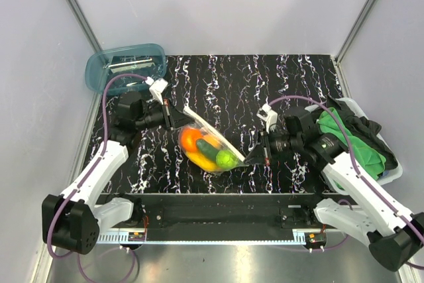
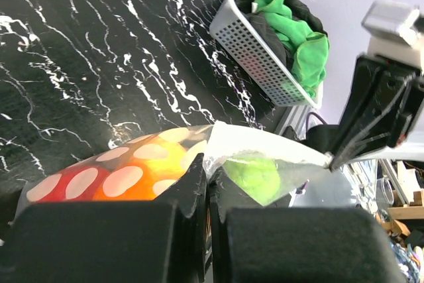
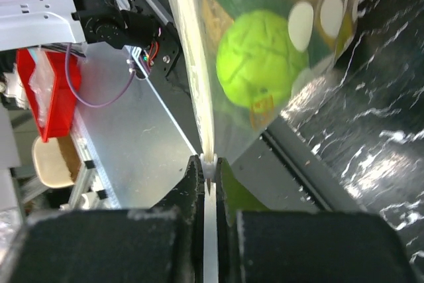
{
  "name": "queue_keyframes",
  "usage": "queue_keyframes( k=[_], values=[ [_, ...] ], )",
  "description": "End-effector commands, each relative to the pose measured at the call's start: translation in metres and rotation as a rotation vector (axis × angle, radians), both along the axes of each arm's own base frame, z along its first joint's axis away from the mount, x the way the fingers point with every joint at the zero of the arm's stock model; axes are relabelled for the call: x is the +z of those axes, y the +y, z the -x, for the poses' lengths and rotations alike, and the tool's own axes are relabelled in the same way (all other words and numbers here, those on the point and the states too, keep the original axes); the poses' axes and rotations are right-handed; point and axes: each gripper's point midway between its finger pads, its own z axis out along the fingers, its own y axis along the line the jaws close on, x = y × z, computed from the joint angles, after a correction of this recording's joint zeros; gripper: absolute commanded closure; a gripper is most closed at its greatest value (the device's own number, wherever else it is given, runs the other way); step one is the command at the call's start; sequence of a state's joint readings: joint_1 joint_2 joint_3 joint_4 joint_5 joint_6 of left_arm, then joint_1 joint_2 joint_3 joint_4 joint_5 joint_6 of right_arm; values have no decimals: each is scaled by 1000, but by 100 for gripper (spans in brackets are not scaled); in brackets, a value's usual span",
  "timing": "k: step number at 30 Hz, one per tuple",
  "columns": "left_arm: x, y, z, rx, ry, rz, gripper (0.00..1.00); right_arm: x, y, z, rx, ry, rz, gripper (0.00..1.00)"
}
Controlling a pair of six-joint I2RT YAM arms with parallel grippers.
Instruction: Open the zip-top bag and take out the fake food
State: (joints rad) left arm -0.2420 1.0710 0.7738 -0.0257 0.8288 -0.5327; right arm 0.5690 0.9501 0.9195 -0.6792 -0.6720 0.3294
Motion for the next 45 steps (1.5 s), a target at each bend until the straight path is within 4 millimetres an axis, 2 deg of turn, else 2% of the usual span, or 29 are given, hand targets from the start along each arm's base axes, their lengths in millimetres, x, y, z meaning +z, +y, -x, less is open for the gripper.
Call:
queue_keyframes(
  k=[1, 4, 5, 6, 8, 10, 11, 14, 15, 17, 20, 23, 29, 33, 36, 38, 45],
  values=[
    [33, 3, -27, 33, -153, 37, 100, -12, -14, 28, -43, 164, 36, 99],
    [31, -9, -12, -96, -115, 85, 100, -3, -13, 23, -45, 134, 35, 71],
    [29, -11, -8, -125, -111, 87, 100, 10, -9, 13, -50, 103, 29, 63],
    [28, -11, -6, -136, -112, 88, 100, 16, -7, 7, -59, 91, 34, 50],
    [26, -12, 1, -170, -118, 93, 100, 35, 3, -15, -61, 47, 38, 42],
    [26, -13, 8, -197, -119, 97, 100, 42, 8, -31, -65, 19, 58, 34],
    [24, -13, 10, -200, -114, 98, 100, 48, 14, -46, -59, -11, 77, 31],
    [23, -12, 13, -205, -112, 98, 100, 48, 26, -75, -36, -48, 116, 31],
    [23, -12, 14, -206, -114, 98, 100, 48, 31, -78, -7, -44, 110, 32],
    [24, -12, 16, -207, -115, 100, 100, 44, 42, -91, 44, -41, 116, 40],
    [25, -12, 16, -203, -113, 99, 100, 41, 53, -96, 99, -29, 102, 49],
    [26, -13, 16, -204, -116, 100, 100, 40, 61, -92, 151, -2, 67, 54],
    [26, -15, 18, -206, -115, 100, 100, 35, 65, -85, 162, 18, 32, 56],
    [24, -16, 19, -210, -105, 99, 100, 46, 59, -90, 102, -28, 45, 48],
    [24, -17, 19, -214, -104, 101, 100, 64, 59, -89, 91, -58, 22, 46],
    [24, -17, 19, -216, -102, 101, 100, 67, 60, -88, 99, -60, 10, 46],
    [26, -18, 19, -223, -103, 103, 100, 52, 70, -81, 152, -11, 0, 50]
  ],
)
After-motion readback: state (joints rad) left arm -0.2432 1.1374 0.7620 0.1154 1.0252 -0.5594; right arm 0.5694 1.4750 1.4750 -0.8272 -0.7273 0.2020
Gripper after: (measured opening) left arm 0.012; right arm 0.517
